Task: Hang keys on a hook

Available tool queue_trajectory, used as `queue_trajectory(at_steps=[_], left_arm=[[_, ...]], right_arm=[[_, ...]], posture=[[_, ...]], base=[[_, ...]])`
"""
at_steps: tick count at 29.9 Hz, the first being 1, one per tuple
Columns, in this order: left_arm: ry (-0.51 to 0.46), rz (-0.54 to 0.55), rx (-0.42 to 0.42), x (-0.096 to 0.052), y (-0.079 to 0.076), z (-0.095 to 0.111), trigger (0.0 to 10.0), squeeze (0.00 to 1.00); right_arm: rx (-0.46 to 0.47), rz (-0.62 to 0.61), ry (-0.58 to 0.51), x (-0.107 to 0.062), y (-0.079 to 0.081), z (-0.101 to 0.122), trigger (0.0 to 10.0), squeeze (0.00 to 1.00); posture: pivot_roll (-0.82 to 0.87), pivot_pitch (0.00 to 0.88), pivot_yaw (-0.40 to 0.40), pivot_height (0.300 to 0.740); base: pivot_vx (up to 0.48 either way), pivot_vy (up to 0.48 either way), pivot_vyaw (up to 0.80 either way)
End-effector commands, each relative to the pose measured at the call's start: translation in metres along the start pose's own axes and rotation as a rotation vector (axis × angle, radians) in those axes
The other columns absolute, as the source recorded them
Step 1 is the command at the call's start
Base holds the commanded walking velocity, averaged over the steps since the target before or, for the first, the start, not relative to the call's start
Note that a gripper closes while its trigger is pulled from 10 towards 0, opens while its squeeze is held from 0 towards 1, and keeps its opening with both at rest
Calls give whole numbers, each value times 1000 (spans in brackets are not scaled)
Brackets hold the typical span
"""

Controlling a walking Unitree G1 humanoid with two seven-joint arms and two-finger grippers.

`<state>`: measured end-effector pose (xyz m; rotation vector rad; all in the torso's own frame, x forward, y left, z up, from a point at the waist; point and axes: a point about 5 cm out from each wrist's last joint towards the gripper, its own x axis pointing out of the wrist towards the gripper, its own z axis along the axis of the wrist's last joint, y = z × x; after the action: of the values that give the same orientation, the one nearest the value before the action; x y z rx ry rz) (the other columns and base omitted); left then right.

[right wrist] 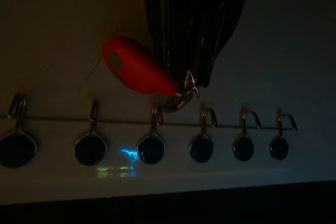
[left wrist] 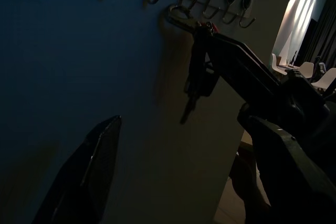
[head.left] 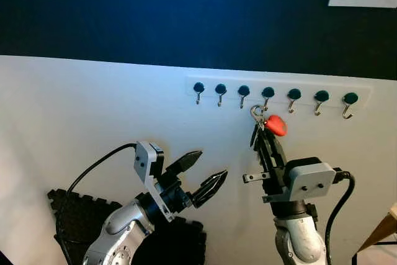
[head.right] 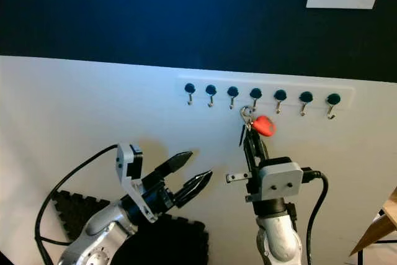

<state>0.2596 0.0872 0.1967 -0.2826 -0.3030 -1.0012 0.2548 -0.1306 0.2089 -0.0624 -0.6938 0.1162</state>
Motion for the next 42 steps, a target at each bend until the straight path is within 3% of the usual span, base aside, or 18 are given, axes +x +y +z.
queue_trajectory(at_steps=[1, 7, 20, 29, 42], left_arm=[[20, -2, 5, -3, 1, 0, 10000, 0], [22, -1, 6, -4, 0, 0, 10000, 0], [17, -5, 5, -3, 0, 1, 10000, 0], [8, -9, 6, -1, 0, 4, 10000, 0], [9, -11, 6, -1, 0, 4, 10000, 0]], right_arm=[[13, 5, 23, -2, 1, -3, 10000, 0], [20, 14, 29, -3, 3, -4, 10000, 0], [45, 103, -89, 3, 17, 17, 10000, 0], [47, 113, -124, 8, 19, 23, 10000, 0], [48, 99, -82, 6, 17, 17, 10000, 0]], posture=[[49, 48, 41, 740], [51, 49, 40, 740], [51, 51, 40, 740], [51, 50, 40, 740], [50, 50, 41, 740]], base=[[0, 0, 0], [0, 0, 0], [0, 0, 0], [0, 0, 0], [0, 0, 0]])
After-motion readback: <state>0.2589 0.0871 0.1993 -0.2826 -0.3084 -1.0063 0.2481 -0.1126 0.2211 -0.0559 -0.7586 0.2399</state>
